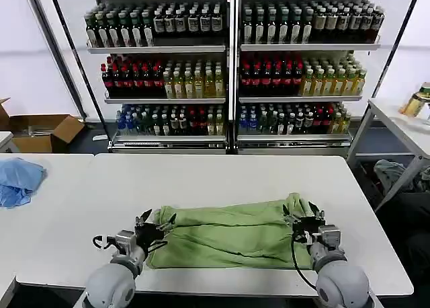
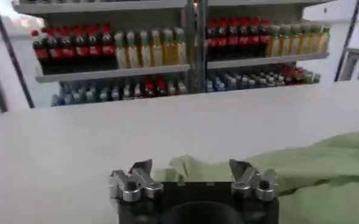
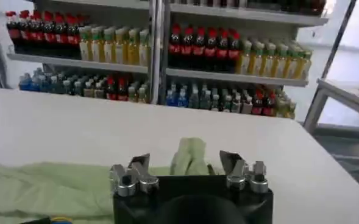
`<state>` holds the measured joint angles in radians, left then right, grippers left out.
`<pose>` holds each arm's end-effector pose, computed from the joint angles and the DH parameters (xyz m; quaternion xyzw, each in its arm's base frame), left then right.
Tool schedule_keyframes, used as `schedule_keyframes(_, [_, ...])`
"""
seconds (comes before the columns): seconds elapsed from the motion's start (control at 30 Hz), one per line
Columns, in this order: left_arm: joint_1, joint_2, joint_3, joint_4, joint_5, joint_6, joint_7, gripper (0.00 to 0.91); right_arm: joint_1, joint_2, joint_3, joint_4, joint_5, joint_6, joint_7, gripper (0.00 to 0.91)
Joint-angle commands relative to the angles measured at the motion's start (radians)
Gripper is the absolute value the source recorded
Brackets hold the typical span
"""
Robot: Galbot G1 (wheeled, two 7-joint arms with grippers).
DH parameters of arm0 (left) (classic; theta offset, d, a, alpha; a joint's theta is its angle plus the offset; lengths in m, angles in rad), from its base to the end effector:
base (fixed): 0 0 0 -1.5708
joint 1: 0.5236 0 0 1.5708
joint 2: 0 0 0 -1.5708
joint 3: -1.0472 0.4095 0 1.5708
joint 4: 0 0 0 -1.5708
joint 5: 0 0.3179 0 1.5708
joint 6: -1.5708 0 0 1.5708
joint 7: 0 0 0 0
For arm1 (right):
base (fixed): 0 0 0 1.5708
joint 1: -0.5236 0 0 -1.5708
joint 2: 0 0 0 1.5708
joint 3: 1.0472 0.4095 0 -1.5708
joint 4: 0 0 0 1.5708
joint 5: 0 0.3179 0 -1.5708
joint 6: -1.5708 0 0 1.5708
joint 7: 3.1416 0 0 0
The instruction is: Fold and organize the clothes.
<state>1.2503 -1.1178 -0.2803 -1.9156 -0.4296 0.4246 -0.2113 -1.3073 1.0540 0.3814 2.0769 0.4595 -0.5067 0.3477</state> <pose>0.2233 0.0674 -0.3555 -0.0783 -0.9758 -0.0321 0.2018 0.2039 -0.0919 -0.3042 0.0055 -0.9819 0.0635 0.1784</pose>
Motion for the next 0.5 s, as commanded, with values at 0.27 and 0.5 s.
schedule_keyframes(0.27, [0.09, -0.136, 0.013, 0.016, 0.12, -0.066, -0.11, 0.897, -0.098, 0.016, 0.052, 0.041, -0.057, 0.026, -0.004, 0.907])
schedule_keyframes(0.5, [0.09, -0.136, 0.006, 0.041, 0.105, -0.077, -0.115, 0.06, -0.094, 0.015, 0.051, 0.042, -0.057, 0.025, -0.002, 0.907])
